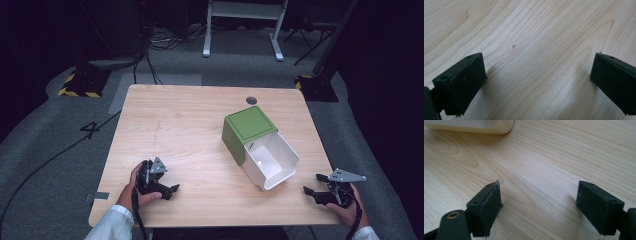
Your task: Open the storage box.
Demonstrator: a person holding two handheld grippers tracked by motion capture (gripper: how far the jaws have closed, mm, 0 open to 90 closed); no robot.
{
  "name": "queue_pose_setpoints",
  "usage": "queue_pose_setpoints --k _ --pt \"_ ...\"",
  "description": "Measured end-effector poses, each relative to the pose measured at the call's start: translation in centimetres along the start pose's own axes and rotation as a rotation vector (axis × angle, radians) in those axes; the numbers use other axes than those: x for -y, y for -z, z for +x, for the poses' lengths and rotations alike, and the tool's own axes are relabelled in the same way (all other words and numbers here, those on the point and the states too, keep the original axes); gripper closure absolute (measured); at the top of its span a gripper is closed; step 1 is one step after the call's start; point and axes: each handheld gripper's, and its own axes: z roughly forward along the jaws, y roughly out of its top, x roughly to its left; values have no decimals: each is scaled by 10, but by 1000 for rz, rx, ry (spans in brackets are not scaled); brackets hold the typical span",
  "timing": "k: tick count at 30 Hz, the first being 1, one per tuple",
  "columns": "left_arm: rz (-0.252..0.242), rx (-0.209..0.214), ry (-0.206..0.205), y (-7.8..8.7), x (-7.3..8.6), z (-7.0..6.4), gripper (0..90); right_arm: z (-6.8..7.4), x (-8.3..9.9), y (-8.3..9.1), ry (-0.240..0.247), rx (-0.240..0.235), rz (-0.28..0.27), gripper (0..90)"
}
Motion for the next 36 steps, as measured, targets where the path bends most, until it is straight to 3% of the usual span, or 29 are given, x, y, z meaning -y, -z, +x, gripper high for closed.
queue_pose_setpoints --k 36 --pt "0 1 4 0 0 0 3 0 -1 -1 -13 10 -3 205"
